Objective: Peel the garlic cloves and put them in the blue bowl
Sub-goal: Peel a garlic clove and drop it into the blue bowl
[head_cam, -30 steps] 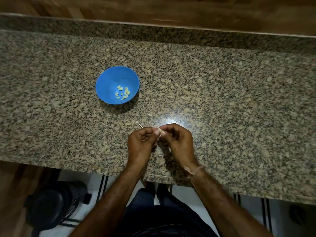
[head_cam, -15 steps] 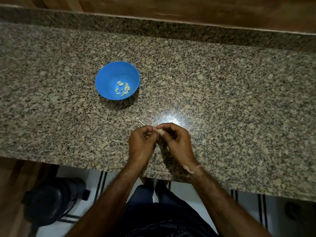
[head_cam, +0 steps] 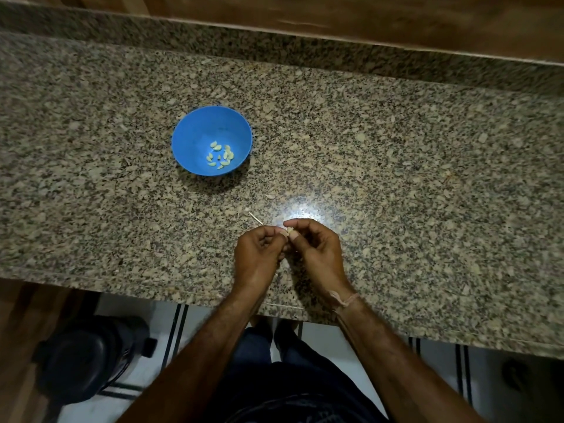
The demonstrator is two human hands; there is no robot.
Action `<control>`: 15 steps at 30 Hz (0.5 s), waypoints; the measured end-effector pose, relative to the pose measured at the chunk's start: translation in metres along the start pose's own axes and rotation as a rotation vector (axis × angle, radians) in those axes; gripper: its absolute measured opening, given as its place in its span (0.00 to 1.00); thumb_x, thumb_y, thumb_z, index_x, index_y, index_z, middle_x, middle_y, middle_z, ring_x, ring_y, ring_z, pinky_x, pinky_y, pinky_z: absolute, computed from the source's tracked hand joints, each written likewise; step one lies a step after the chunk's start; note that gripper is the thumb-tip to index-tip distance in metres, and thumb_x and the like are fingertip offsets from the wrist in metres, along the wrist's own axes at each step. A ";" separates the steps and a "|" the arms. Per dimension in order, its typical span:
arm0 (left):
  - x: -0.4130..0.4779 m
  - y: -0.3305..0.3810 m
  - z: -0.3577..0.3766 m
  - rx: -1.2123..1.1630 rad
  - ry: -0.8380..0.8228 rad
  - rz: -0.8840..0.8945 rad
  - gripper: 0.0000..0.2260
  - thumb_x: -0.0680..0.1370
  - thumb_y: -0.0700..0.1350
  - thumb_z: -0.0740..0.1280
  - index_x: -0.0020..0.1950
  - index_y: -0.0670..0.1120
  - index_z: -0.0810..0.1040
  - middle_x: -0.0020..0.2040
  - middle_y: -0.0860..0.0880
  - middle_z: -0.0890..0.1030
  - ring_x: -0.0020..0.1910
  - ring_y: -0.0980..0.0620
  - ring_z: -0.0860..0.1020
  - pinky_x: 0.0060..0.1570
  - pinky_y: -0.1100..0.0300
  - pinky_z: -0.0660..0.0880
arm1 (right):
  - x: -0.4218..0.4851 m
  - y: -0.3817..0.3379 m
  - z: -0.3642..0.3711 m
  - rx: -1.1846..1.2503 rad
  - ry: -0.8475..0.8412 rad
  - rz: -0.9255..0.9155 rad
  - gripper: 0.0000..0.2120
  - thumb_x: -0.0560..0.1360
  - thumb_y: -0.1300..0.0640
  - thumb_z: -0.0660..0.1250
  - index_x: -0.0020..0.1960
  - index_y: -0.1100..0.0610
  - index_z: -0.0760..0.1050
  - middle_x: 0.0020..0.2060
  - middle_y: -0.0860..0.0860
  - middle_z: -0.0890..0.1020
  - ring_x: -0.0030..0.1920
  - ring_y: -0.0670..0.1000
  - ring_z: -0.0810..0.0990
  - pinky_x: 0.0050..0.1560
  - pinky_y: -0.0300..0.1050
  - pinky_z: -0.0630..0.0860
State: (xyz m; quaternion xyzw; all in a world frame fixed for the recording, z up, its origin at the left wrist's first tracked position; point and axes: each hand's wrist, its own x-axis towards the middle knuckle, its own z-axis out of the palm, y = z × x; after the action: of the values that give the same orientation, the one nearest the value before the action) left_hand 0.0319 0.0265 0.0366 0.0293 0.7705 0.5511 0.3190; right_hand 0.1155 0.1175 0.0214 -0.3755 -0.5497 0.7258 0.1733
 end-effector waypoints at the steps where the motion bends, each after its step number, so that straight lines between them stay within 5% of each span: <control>1: 0.000 0.000 0.000 0.022 0.000 0.013 0.04 0.80 0.40 0.71 0.48 0.44 0.85 0.39 0.49 0.87 0.39 0.54 0.85 0.38 0.64 0.78 | 0.000 0.001 0.001 0.010 0.009 0.006 0.09 0.81 0.67 0.68 0.55 0.58 0.84 0.51 0.59 0.87 0.54 0.66 0.85 0.57 0.68 0.82; 9: 0.008 -0.009 -0.009 0.250 0.007 0.093 0.03 0.78 0.41 0.71 0.47 0.46 0.85 0.39 0.52 0.85 0.38 0.56 0.83 0.35 0.73 0.73 | 0.005 0.003 0.004 0.204 0.137 0.187 0.07 0.81 0.68 0.69 0.58 0.67 0.79 0.46 0.64 0.85 0.45 0.57 0.85 0.55 0.59 0.84; 15: 0.014 -0.011 -0.016 0.190 -0.028 0.093 0.07 0.81 0.43 0.69 0.49 0.55 0.85 0.42 0.56 0.87 0.43 0.57 0.85 0.47 0.52 0.84 | 0.005 0.001 0.009 0.250 0.159 0.215 0.05 0.79 0.66 0.72 0.54 0.65 0.81 0.45 0.63 0.86 0.45 0.57 0.84 0.54 0.57 0.82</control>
State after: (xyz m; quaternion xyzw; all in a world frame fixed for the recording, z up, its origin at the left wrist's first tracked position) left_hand 0.0155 0.0142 0.0241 0.1029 0.8125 0.4892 0.2998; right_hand 0.1063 0.1146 0.0199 -0.4637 -0.3964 0.7709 0.1831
